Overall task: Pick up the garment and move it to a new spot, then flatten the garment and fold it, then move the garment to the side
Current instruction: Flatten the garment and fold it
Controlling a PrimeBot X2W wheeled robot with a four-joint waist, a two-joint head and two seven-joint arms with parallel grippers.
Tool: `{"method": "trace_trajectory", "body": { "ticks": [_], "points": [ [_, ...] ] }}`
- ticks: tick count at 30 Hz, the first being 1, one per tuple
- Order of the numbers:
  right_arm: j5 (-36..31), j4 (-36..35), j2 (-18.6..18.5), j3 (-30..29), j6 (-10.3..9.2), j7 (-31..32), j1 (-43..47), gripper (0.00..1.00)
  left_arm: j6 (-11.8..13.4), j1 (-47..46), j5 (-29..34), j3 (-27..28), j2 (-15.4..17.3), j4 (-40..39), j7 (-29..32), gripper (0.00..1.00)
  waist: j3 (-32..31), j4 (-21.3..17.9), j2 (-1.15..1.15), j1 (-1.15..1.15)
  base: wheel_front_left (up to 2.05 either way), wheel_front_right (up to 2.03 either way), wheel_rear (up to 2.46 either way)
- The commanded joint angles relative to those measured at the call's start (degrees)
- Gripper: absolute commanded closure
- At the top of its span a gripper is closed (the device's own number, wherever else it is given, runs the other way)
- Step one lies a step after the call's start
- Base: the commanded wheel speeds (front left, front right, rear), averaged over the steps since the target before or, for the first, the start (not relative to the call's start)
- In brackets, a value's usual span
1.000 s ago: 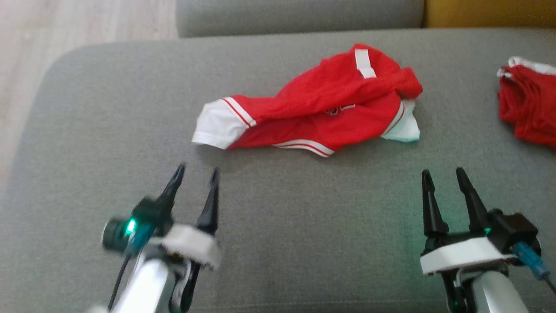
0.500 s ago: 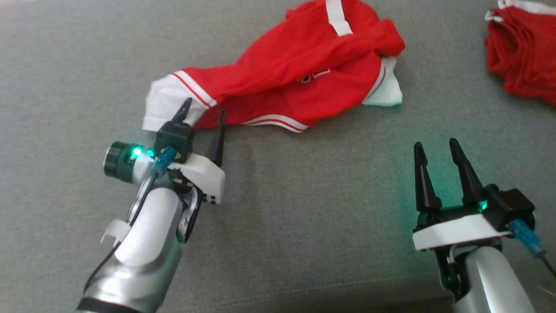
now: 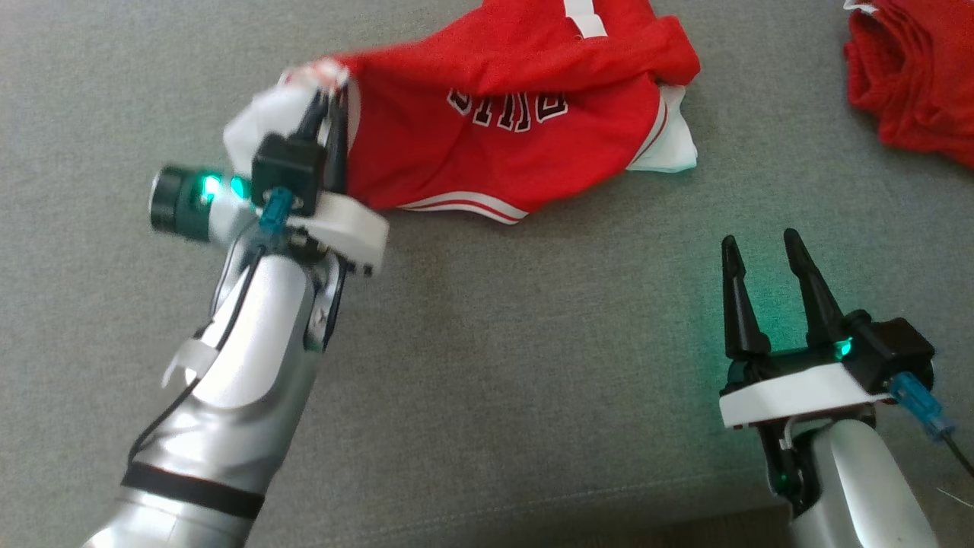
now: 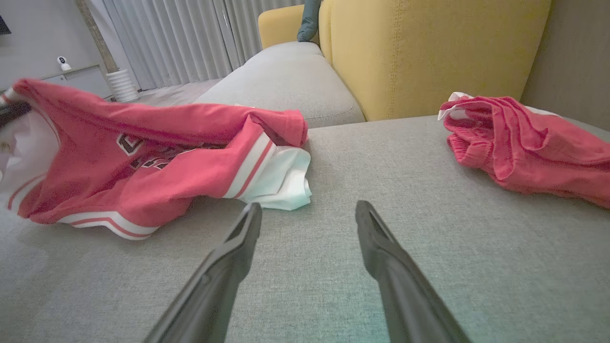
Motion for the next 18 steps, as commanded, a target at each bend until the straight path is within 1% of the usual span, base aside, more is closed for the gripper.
{"method": "trace_trajectory", "body": {
  "ticks": [1,4,7,10,13,16,17,18],
  "points": [
    [0.60,-1.55,-0.23,1.52,0.37,-0.76,-1.16,0.00,0.40,-2.30,0.15,2.23,0.95,-3.54,-0.67,1.00,-0.08,0.05,0.00,0.00,0.00,0.00,0.00],
    [0.75,-1.72,-0.23,1.87,0.37,-0.77,-1.21,0.00,0.12,-2.12,0.20,2.49,1.27,-6.73,-0.69,1.00,-0.13,0.09,0.00,0.00,0.00,0.00,0.00],
    [0.87,-1.87,-0.23,2.77,0.37,-0.78,-1.45,0.00,-0.46,-4.46,0.40,3.18,2.65,-5.58,-0.69,1.00,0.21,-0.62,0.00,0.00,0.00,0.00,0.00],
    [1.14,-2.06,-0.23,3.67,0.37,-0.78,-1.99,0.00,-0.96,-9.66,0.24,5.01,5.09,-1.00,-0.43,1.00,1.19,-2.11,0.00,0.00,0.00,0.00,0.00],
    [1.64,-2.10,-0.23,4.08,0.37,-0.78,-2.42,0.00,-0.79,-15.68,0.33,7.18,8.43,4.64,0.97,1.00,2.42,-3.94,0.00,0.00,0.00,0.00,0.00],
    [2.20,-2.09,-0.23,4.20,0.37,-0.78,-2.59,0.00,-0.40,-19.83,-0.24,9.25,11.27,10.41,2.12,1.00,3.36,-5.43,0.00,0.00,0.00,0.00,0.00],
    [2.35,-2.08,-0.23,4.26,0.37,-0.78,-2.66,0.00,-0.65,-20.54,-0.40,9.47,11.90,12.35,2.63,0.95,3.51,-5.79,0.00,0.00,0.00,0.00,0.00],
    [2.50,-2.13,-0.23,4.26,0.37,-0.78,-2.66,0.00,-1.06,-20.97,-0.64,9.56,12.22,13.89,2.84,0.54,3.55,-6.03,0.00,0.00,0.00,0.00,0.00]
  ]
}}
